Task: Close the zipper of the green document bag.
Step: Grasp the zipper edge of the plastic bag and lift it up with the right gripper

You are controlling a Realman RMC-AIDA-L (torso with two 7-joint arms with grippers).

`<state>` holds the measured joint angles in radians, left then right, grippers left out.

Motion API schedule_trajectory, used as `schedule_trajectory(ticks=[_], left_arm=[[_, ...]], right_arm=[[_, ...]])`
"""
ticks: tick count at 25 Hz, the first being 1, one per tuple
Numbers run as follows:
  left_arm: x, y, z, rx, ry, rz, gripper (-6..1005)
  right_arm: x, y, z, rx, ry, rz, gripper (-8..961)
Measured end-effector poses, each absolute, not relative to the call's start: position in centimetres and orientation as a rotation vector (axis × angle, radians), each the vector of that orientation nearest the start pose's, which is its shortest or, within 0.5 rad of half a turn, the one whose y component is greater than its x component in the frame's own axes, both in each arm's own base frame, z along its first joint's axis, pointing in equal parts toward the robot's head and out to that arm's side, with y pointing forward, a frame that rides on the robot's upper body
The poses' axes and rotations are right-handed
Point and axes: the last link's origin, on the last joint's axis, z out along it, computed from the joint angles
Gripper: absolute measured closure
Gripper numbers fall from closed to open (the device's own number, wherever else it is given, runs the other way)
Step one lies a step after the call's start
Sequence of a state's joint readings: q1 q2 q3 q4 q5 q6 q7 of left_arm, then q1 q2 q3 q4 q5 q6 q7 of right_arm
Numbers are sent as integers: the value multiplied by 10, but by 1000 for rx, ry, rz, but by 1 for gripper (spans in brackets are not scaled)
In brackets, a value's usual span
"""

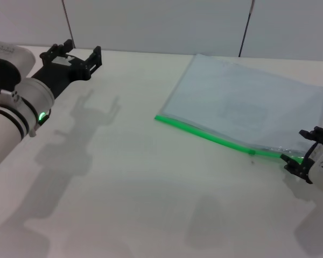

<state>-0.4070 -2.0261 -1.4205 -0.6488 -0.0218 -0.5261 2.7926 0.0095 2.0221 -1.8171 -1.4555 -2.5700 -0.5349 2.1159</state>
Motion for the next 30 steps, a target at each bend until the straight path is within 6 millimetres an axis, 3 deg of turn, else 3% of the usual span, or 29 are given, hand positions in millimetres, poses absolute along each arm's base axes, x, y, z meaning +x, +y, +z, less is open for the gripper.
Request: schedule_trajectory(ticks=[6, 19, 30], left_arm=[[-282, 398, -2, -1790, -614, -579, 277], [-283, 399, 0, -1777, -631, -591, 277], [-283, 399, 1, -1775, -632, -591, 277]], right_arm=[[258, 302, -17, -2312, 158, -310, 290], [267, 299, -17, -2276, 35, -535, 277], [264, 306, -21, -2283, -7, -555, 280]])
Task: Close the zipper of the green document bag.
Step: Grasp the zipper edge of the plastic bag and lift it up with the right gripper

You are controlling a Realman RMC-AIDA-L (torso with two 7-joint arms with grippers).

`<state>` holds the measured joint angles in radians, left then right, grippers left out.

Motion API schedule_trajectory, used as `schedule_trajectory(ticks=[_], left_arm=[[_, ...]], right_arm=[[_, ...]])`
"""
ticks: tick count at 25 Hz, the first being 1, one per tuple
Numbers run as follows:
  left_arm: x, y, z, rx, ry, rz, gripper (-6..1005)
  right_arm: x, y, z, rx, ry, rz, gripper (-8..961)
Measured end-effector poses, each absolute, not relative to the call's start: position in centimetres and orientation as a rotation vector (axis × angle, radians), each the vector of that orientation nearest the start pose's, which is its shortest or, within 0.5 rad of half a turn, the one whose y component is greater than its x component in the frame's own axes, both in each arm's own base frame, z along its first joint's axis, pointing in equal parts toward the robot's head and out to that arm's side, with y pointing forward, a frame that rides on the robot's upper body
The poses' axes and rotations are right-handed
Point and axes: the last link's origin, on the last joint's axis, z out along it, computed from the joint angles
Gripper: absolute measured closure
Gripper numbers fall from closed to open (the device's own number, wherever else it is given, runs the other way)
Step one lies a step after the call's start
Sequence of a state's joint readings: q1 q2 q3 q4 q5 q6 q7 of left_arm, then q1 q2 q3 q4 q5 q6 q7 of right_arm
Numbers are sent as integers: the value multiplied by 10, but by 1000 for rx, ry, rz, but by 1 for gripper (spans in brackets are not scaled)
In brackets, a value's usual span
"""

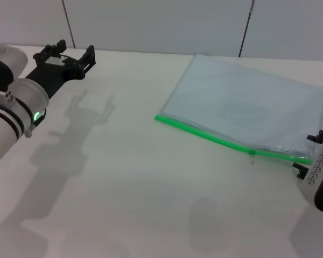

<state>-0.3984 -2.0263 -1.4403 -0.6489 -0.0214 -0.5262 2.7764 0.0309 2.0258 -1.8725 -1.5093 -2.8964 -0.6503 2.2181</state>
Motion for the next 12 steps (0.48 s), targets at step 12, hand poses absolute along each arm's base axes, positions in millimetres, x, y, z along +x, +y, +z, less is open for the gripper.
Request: schedule_trajectory(ticks=[12], left_arm=[[-282, 400, 1, -1777, -628, -592, 277]], right_arm=[[267, 314, -27, -2299, -21, -580, 283]])
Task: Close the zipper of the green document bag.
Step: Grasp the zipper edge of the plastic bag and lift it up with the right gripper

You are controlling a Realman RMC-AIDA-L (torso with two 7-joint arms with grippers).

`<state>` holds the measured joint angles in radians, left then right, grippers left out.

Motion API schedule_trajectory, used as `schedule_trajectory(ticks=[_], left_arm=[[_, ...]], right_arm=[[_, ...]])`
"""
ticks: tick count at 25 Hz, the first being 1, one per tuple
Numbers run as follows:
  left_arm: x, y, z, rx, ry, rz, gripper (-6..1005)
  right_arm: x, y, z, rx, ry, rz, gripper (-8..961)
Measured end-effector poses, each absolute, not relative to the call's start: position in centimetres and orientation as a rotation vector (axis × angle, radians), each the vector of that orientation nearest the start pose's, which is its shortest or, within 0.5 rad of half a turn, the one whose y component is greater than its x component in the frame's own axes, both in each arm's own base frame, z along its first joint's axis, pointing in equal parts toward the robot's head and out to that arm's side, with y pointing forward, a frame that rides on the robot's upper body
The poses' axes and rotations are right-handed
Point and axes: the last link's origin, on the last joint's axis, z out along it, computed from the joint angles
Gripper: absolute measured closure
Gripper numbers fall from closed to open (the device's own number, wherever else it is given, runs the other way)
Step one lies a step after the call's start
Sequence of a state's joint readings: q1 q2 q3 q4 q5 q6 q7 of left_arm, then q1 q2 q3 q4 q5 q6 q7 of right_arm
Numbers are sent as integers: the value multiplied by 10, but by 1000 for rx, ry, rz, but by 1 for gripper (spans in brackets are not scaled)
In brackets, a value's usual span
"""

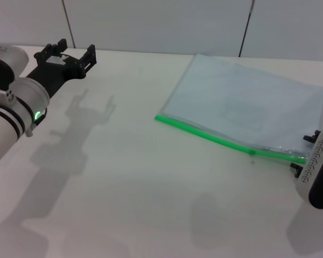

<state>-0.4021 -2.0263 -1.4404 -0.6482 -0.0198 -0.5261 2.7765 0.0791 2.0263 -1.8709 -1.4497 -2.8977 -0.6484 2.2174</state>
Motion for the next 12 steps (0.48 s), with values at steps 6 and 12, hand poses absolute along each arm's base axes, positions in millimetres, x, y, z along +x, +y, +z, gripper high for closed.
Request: schedule_trajectory(ticks=[6, 12], left_arm=[[-283, 401, -2, -1784, -631, -582, 277], [-282, 401, -2, -1787, -631, -582, 277]], right_arm=[[268, 319, -26, -2291, -12, -583, 285], [269, 325, -21, -2274, -2, -580, 287]])
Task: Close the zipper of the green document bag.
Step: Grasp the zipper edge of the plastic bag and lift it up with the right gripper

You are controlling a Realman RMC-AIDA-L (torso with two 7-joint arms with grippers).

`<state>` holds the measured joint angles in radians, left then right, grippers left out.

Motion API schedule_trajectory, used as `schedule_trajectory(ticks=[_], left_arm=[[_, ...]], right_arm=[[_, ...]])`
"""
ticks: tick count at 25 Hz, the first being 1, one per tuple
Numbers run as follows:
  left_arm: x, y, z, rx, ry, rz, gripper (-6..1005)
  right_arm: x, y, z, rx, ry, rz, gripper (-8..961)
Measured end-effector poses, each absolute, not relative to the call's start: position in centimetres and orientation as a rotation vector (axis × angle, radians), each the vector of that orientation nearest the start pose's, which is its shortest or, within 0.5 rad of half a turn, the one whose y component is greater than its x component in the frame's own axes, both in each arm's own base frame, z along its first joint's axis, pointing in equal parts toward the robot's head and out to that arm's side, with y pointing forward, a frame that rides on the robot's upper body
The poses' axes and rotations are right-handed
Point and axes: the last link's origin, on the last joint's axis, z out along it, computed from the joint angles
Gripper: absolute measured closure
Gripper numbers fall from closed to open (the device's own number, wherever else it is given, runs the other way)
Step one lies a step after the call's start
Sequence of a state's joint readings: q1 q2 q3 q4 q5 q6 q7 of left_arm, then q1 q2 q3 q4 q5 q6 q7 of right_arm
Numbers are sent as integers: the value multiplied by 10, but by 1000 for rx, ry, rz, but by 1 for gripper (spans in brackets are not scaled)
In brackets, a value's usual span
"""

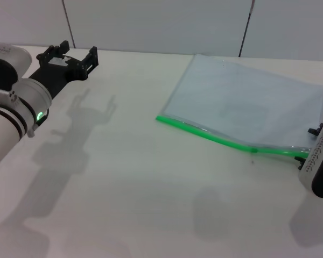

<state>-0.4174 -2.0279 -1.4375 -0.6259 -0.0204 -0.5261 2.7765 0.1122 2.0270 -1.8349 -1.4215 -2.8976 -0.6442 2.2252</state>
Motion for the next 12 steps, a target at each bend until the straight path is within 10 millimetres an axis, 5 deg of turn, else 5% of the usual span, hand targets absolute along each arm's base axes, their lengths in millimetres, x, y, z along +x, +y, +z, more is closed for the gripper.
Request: schedule_trajectory(ticks=[12], left_arm=[[-277, 404, -4, -1798, -620, -589, 277]], right_arm=[[256, 338, -15, -2254, -26, -554, 328]])
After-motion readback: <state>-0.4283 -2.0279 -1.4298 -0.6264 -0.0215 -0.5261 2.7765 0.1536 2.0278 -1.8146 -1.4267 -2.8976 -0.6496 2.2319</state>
